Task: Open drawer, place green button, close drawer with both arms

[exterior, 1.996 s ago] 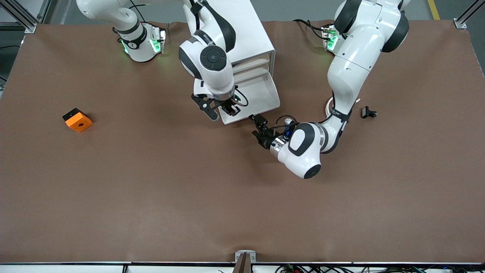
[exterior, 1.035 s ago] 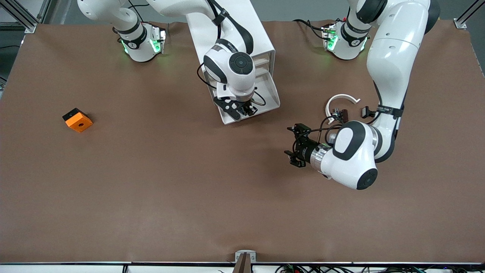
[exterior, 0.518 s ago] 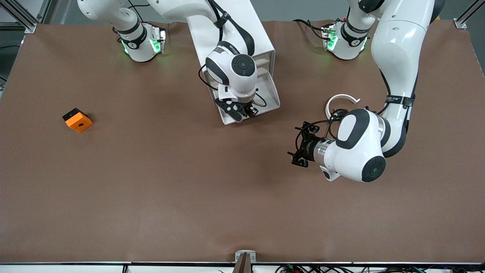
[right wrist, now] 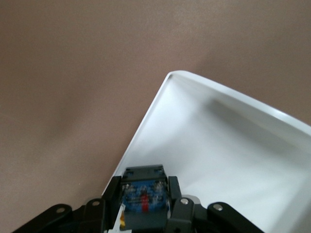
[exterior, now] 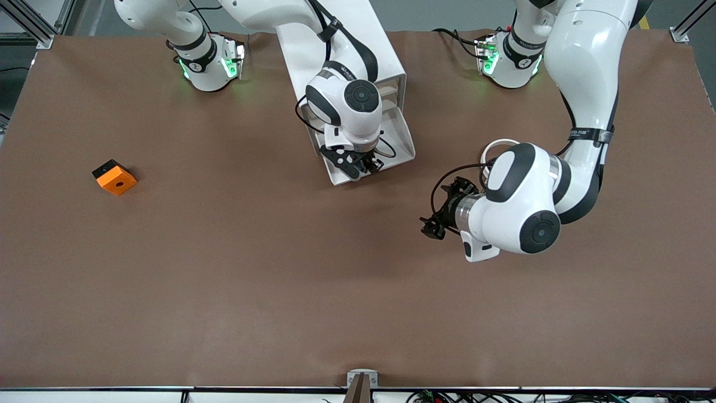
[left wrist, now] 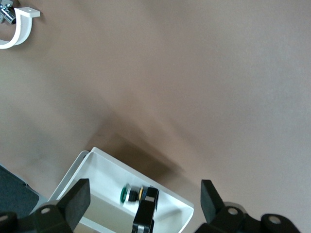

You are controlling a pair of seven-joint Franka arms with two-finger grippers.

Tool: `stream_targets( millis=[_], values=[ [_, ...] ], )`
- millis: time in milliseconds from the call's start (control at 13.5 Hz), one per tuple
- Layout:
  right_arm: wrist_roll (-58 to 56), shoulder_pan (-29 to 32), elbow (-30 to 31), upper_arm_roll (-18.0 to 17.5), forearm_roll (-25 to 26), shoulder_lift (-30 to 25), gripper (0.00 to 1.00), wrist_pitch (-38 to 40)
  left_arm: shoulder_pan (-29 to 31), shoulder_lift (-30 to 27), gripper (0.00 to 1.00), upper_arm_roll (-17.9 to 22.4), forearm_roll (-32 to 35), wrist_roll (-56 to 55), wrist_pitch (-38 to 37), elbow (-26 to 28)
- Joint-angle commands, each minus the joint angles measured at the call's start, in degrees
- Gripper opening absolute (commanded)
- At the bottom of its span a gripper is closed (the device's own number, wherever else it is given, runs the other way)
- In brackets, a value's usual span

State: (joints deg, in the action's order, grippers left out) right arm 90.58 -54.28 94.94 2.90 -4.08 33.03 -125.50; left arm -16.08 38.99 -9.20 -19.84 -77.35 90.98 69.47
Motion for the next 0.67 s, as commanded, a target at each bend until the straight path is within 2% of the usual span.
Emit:
stream_targets(
  millis=[0,148,296,444,592],
  values=[
    [1.5,-1.5,-1.6,0.7,0.9,0.9,0.46,0.4,0.1,-2.0,1.0,-0.5,1.3,2.3,0.5,1.1],
    [1.6,-1.6,-1.7,0.7,1.0,0.7,0.49,0.6,0.1,-2.2,1.0,-0.5,2.8,4.9,0.5,1.1],
    [1.6,-1.6,-2.0,0.8,1.0,0.7,1.0,0.9,-0.9,-2.0,1.0,-0.5,6.8,11.3,1.9,1.5],
    [1.4,-1.4,-2.9,1.0,1.0,0.4,1.0,1.0,-1.5,-1.7,1.0,-1.2,10.2,18.0,6.9,2.9],
    [0.8,-0.7,-5.9,1.1,1.0,0.4,1.0,4.2,-2.3,-1.7,1.0,-1.3,10.5,23.5,10.9,4.3]
  ],
)
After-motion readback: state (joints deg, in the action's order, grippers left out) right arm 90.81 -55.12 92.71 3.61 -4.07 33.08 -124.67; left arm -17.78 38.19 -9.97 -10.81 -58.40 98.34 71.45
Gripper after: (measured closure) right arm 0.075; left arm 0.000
